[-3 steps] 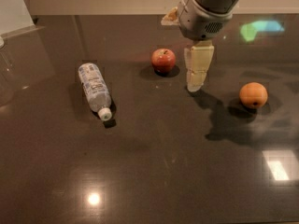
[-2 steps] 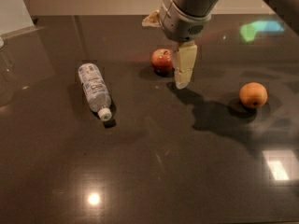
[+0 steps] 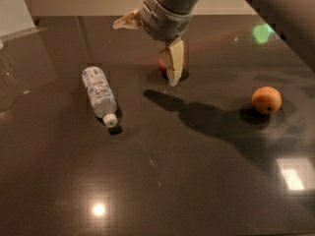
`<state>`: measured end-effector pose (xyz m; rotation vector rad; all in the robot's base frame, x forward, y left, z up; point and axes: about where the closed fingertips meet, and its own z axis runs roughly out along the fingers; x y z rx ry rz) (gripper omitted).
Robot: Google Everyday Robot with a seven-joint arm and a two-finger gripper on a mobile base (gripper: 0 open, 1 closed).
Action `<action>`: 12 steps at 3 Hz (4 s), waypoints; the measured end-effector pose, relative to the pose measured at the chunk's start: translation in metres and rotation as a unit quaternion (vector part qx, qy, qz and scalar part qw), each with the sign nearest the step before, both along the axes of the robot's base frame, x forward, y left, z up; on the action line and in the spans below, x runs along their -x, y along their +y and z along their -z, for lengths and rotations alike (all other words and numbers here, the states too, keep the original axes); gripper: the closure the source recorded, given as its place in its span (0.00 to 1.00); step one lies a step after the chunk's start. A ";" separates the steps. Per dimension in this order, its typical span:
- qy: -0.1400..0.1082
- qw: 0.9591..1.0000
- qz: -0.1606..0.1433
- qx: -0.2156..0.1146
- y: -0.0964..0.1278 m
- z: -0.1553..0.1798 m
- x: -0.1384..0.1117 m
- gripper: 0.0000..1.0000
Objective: Pick blue plastic bottle
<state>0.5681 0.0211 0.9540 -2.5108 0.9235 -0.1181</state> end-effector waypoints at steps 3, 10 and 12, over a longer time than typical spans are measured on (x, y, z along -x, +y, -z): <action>-0.035 0.961 -0.258 0.097 0.068 0.032 0.050 0.00; -0.053 0.902 -0.347 0.250 0.127 0.112 -0.006 0.65; -0.052 0.912 -0.351 0.206 0.105 0.050 0.003 1.00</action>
Offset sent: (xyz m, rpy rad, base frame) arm -0.0584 0.0708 -0.0336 -0.2194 -0.0869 0.6075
